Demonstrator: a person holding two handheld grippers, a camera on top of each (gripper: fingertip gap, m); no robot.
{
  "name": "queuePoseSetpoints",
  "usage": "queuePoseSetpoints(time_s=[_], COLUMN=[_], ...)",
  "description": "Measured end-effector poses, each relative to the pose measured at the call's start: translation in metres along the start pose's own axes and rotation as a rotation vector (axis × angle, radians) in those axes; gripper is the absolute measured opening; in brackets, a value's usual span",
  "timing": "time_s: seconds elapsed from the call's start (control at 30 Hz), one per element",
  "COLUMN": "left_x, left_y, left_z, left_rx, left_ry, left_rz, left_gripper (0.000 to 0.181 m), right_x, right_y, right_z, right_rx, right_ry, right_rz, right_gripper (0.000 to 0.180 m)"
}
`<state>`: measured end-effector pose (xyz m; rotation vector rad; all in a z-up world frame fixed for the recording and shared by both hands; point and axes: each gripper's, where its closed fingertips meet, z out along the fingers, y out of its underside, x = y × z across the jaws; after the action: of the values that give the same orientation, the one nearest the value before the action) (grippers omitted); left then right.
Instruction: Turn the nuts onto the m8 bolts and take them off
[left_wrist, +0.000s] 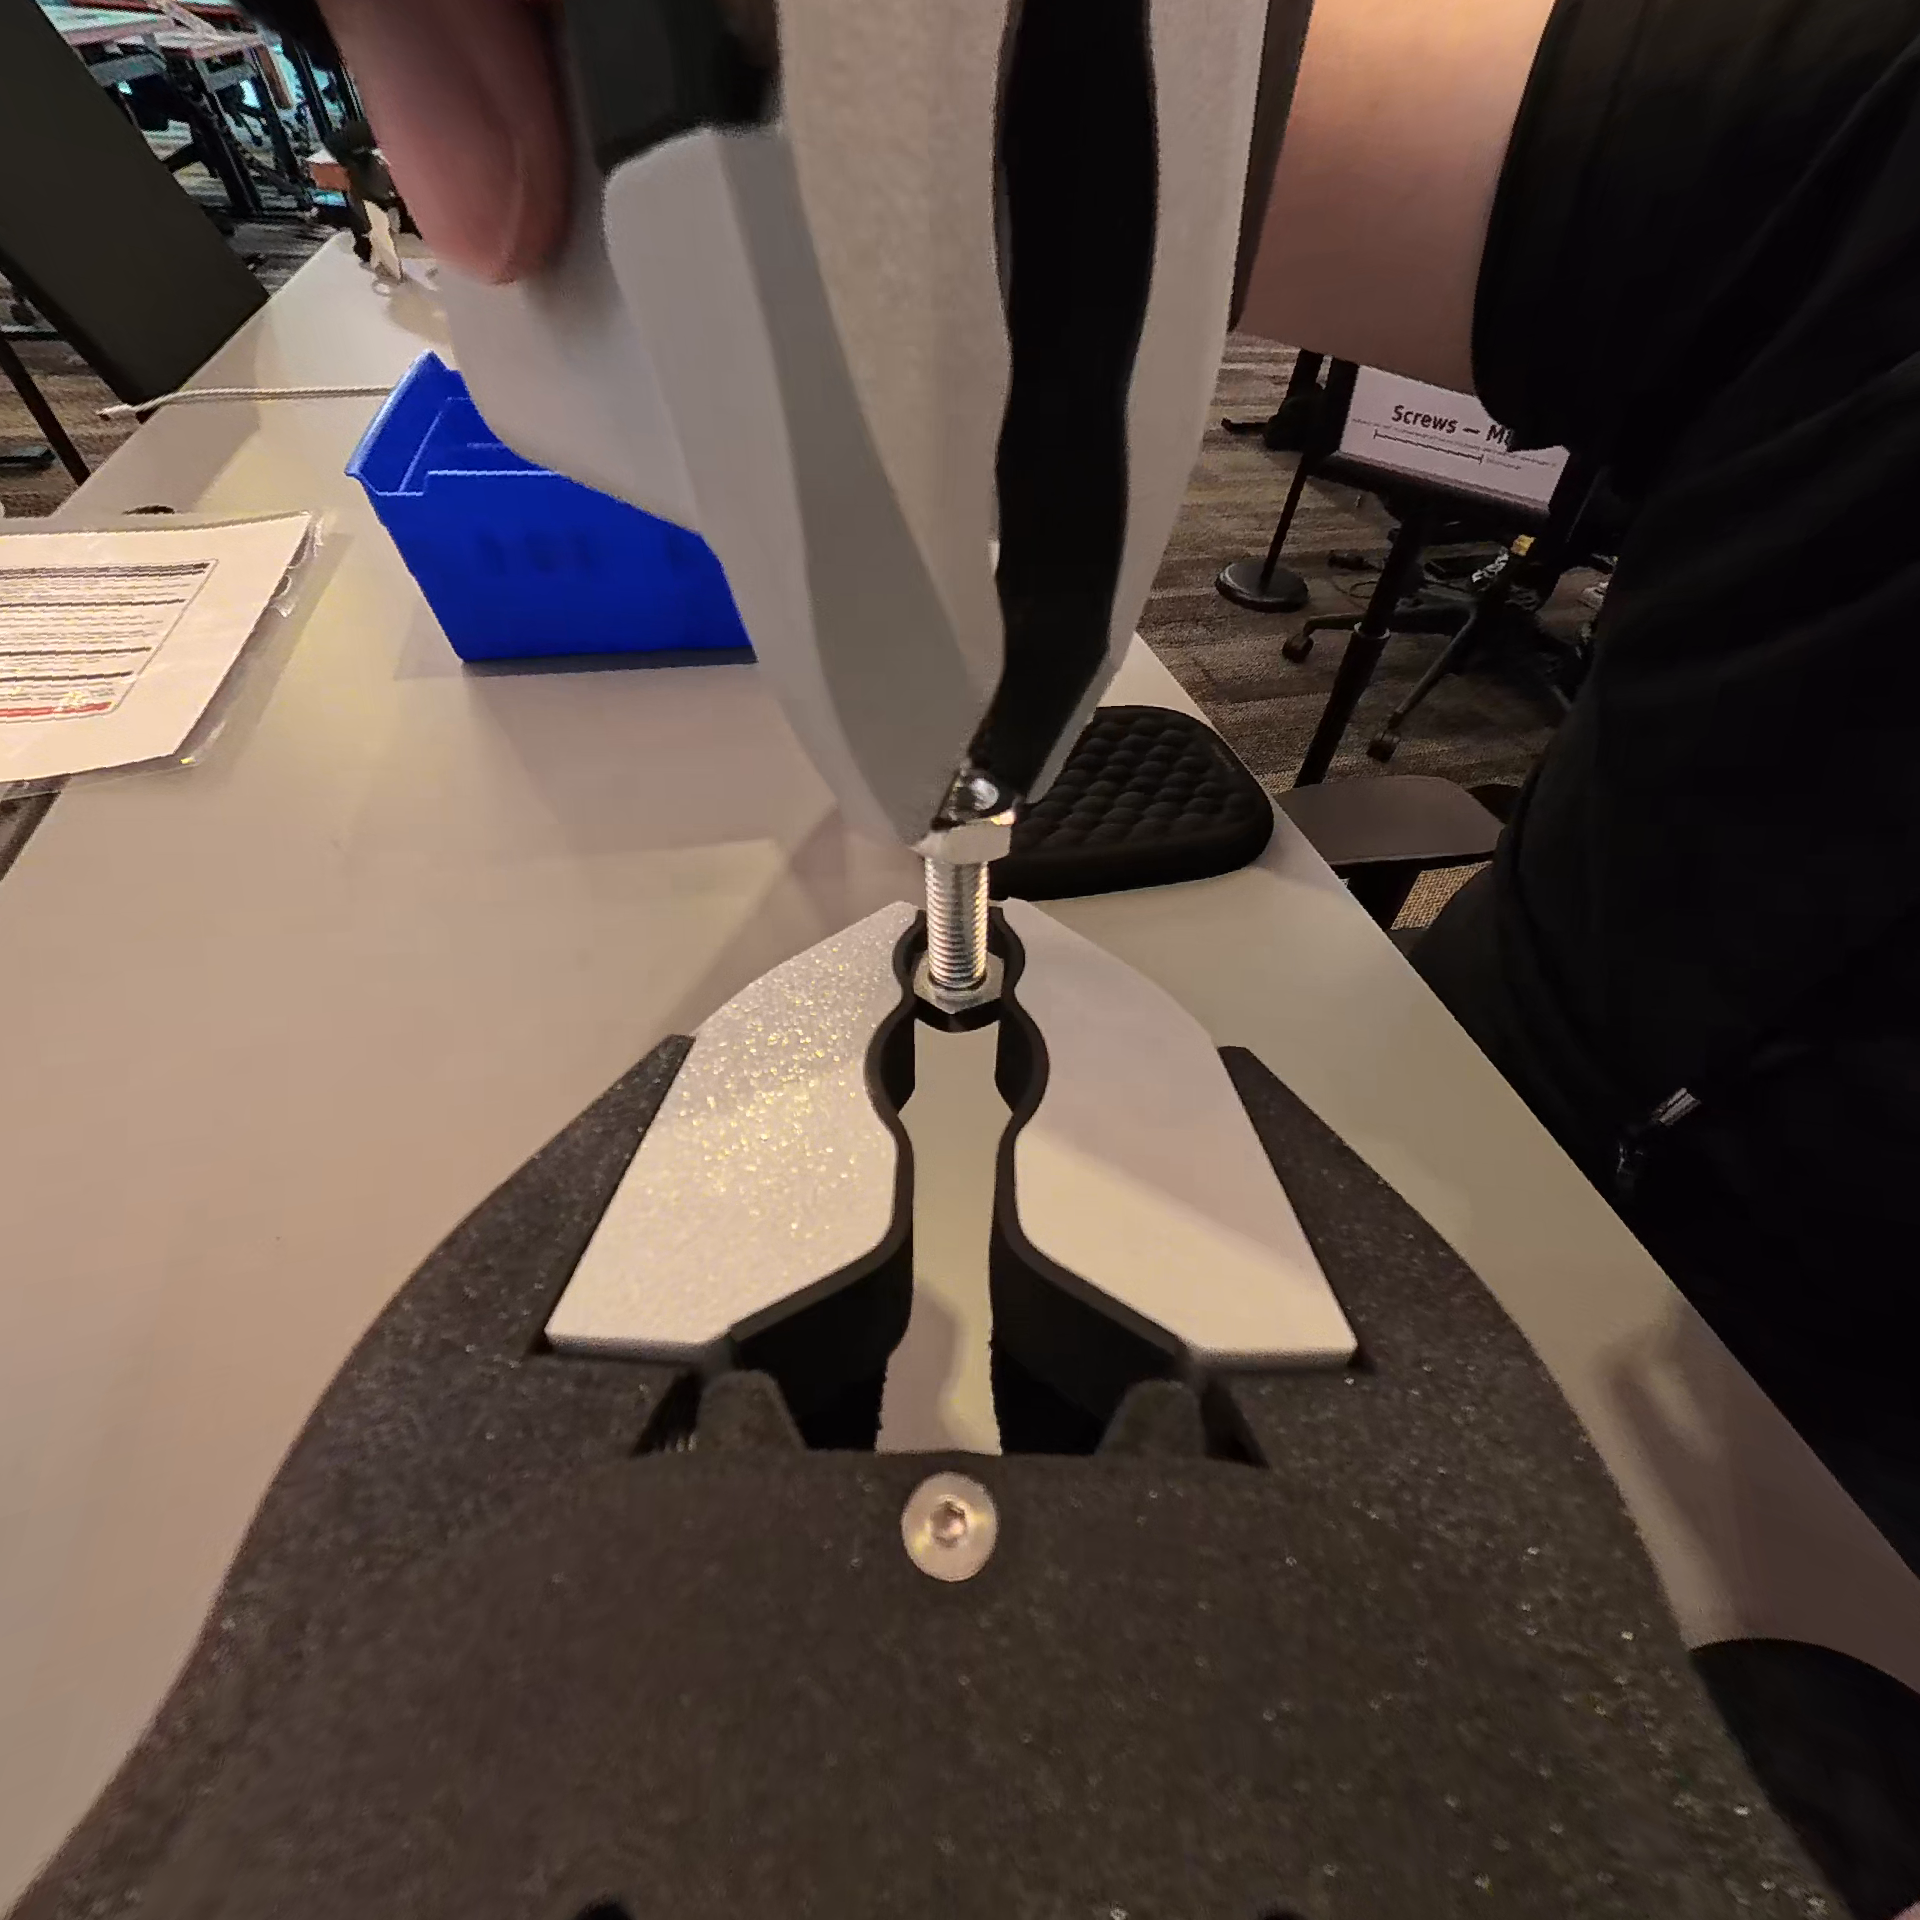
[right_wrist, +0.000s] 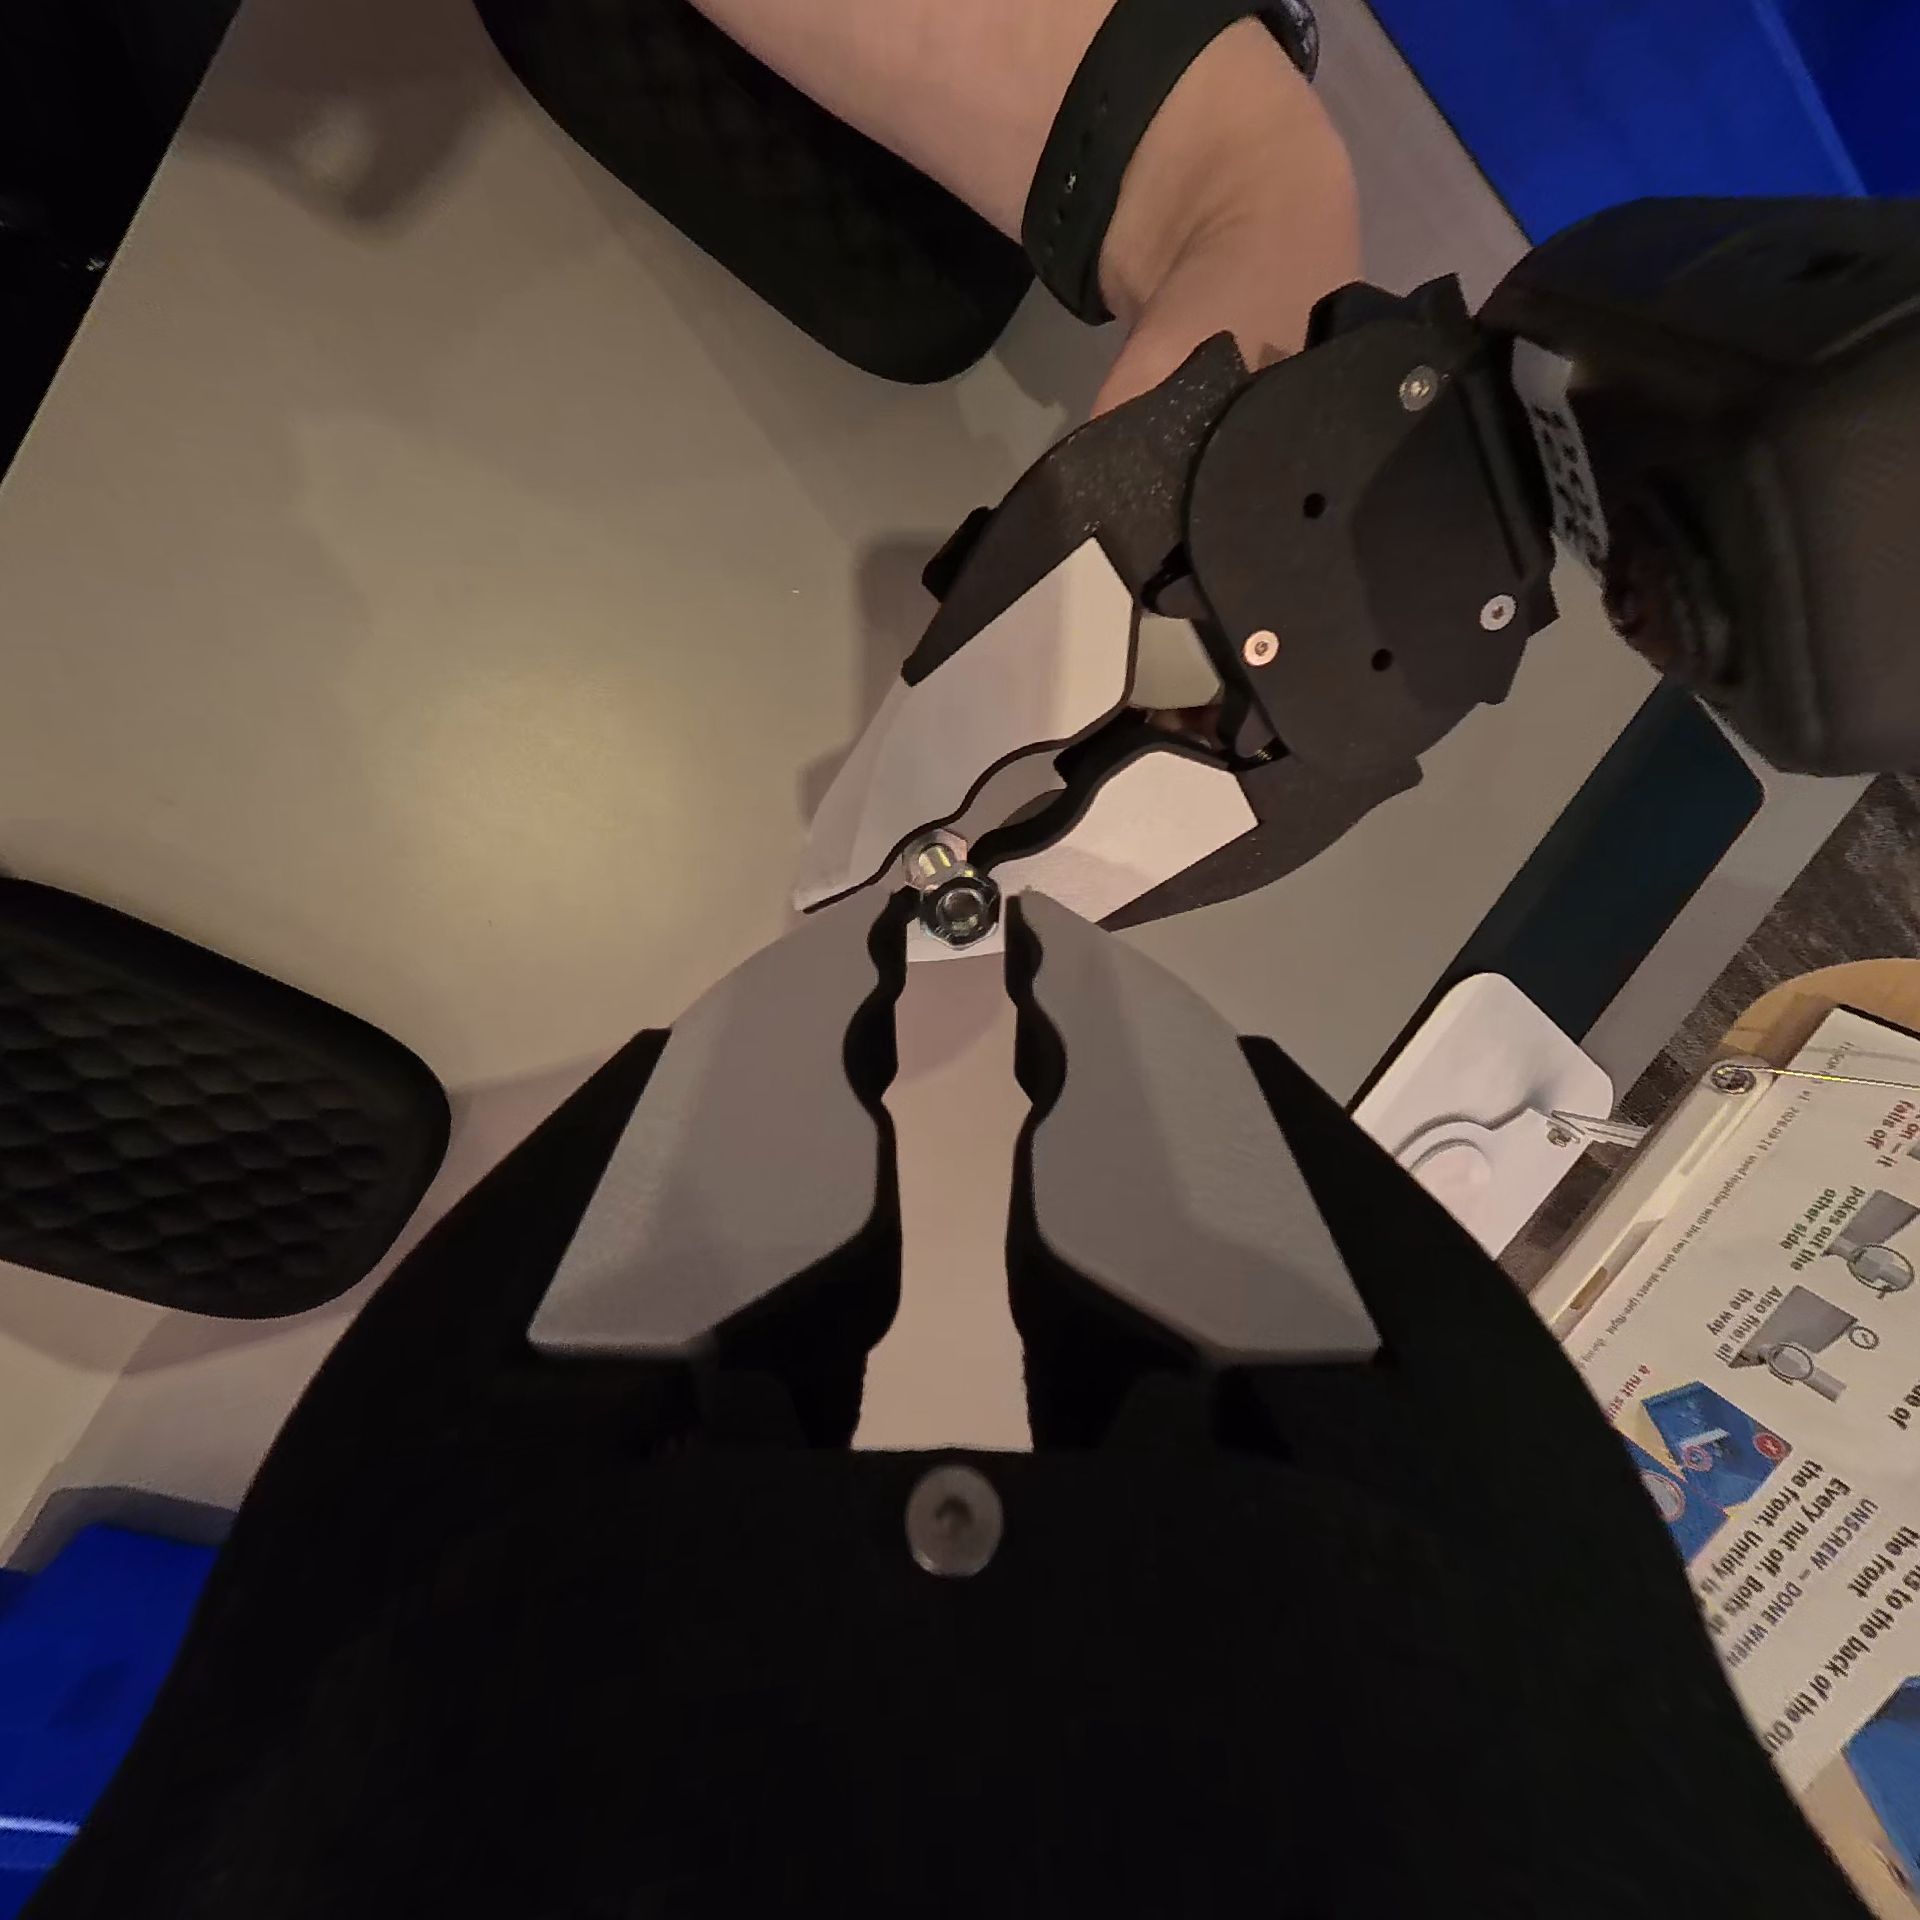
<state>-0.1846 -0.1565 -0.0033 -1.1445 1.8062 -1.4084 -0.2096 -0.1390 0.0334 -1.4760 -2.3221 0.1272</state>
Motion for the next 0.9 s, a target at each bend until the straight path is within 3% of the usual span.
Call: queuePoseSetpoints(time_s=[0.03, 0.3, 0.9], left_x=[0.000, -0.009, -0.075], left_y=[0.000, 0.001, 0.002], left_z=[0.000, -0.001, -0.020], left_rx=[-0.002, -0.007, -0.071], left_ry=[0.000, -0.053, -0.498], left_rz=[0.000, -0.010, -0.098], left_gripper=[0.010, 0.010, 0.010], right_x=[0.000, 0.007, 0.049], right_y=[-0.001, 0.004, 0.036], right_z=[0.000, 0.001, 0.000], right_rx=[0.005, 0.014, 0.042], right_ry=[-0.004, 0.004, 0.264], right_rz=[0.004, 0.132, 0.774], right_gripper=[0.016, 0.014, 0.014])
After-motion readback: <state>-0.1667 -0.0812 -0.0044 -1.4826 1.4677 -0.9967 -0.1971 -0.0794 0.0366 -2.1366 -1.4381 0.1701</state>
